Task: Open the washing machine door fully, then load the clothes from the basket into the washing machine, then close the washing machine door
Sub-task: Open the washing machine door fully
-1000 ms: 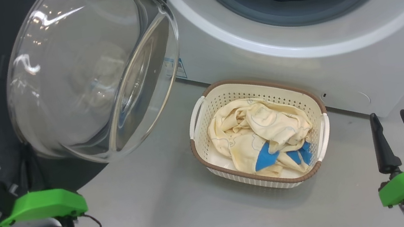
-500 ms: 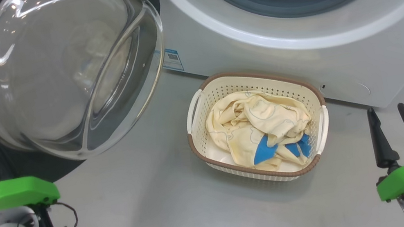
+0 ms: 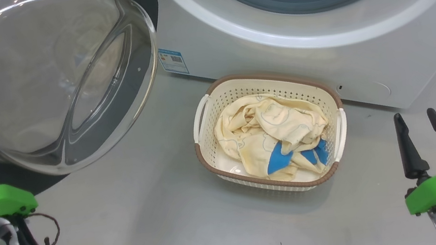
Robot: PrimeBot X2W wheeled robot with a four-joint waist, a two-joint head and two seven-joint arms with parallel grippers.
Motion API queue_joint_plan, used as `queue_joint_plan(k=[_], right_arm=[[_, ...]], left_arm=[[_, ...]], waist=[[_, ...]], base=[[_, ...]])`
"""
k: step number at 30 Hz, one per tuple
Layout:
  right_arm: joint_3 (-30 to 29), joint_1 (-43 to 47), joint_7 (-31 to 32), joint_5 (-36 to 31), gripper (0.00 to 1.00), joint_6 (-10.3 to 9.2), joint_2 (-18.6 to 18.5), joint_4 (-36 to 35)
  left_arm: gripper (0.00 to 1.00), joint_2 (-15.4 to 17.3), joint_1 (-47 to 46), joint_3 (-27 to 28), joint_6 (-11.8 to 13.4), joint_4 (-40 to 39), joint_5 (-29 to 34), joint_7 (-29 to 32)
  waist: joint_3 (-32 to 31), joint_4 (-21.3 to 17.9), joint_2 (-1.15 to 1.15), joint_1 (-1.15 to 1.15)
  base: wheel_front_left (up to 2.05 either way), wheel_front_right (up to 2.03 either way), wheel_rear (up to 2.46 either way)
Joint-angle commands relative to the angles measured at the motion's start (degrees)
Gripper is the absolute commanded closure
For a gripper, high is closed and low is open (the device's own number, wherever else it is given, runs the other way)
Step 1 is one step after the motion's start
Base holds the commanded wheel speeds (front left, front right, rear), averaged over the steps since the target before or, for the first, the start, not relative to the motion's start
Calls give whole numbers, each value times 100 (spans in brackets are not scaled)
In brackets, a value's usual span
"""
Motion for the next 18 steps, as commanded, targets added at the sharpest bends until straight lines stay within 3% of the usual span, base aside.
queue_joint_plan(k=[1, 14, 17, 18], right_arm=[[129, -212, -54, -1, 0, 22, -99, -136], [86, -135, -54, 8, 0, 22, -33, -117], [70, -101, -54, 7, 0, 22, -16, -110], [70, -101, -54, 7, 0, 22, -16, -110]], left_arm=[[100, 314, -279, 313, 722, -100, 110, -80], [100, 19, -27, 442, 480, -473, 309, -81], [80, -63, 136, 440, 416, -722, 324, -81], [80, -63, 136, 440, 416, -722, 324, -81]], waist=[[-8, -9, 0, 0], [-224, 49, 0, 0], [-292, 75, 0, 0], [-292, 75, 0, 0]], base=[[0, 0, 0], [0, 0, 0], [0, 0, 0], [0, 0, 0]])
